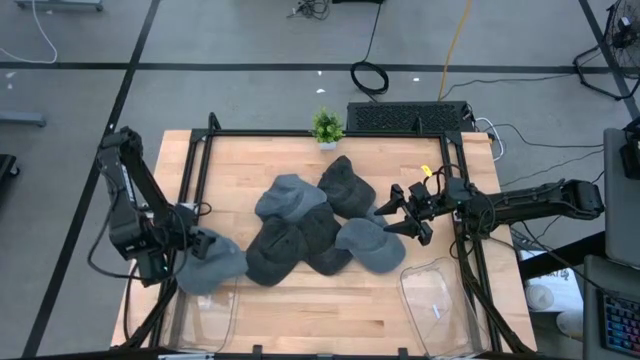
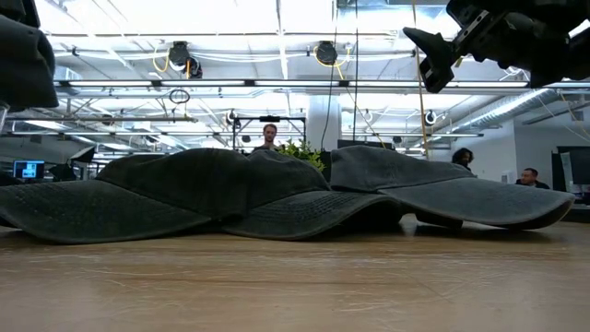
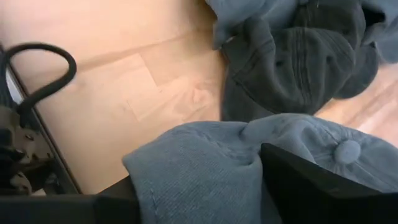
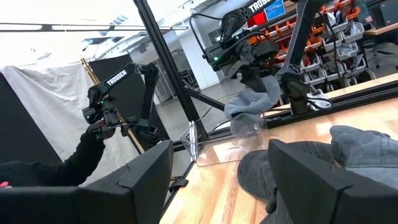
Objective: Pick & Place hat
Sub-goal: Put the top gray cap into the right transparent bin
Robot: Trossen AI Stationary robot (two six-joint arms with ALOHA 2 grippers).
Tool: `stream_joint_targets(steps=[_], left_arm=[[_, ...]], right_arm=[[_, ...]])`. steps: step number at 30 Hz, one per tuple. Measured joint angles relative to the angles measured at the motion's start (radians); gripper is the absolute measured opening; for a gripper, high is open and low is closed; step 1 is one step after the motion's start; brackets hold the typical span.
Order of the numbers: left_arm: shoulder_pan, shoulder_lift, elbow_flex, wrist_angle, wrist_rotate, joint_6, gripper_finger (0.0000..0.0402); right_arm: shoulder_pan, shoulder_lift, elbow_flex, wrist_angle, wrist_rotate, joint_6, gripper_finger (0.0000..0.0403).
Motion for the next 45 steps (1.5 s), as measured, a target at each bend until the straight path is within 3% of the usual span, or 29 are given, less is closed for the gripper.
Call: stream_joint_targets(steps=[4,12,20,27,31,38,45], left_arm=[[-0.010,0.014,0.000,0.026,-0.093,0.069,0.0227],[-0.032,0.014,0.000,0.082,-0.055,0.063,0.0227],[-0.048,0.007,0.056,0.068,-0.153,0.117,0.0227],[-0.048,0.007,0.181,-0.001,-0.051,0.180,0.0227],[-0.048,0.004,0.237,-0.092,-0.046,0.166,0.0227],[-0.040,-0.016,0.252,-0.086,-0.106,0.244,0.0227],[-0.040,0.007,0.228,-0.063,-0.016,0.243,0.0227]], right_arm=[[0.000,0.000,0.000,-0.009,0.000,0.000,0.0251],[0.000,0.000,0.000,-0.013,0.000,0.000,0.0251],[0.000,0.000,0.000,-0.013,0.000,0.001,0.0251],[0.000,0.000,0.000,-0.013,0.000,0.001,0.0251],[0.000,0.000,0.000,-0.013,0.000,0.001,0.0251],[0.000,0.000,0.000,-0.013,0.001,0.001,0.0251],[0.000,0.000,0.000,-0.013,0.001,0.008,0.0251]])
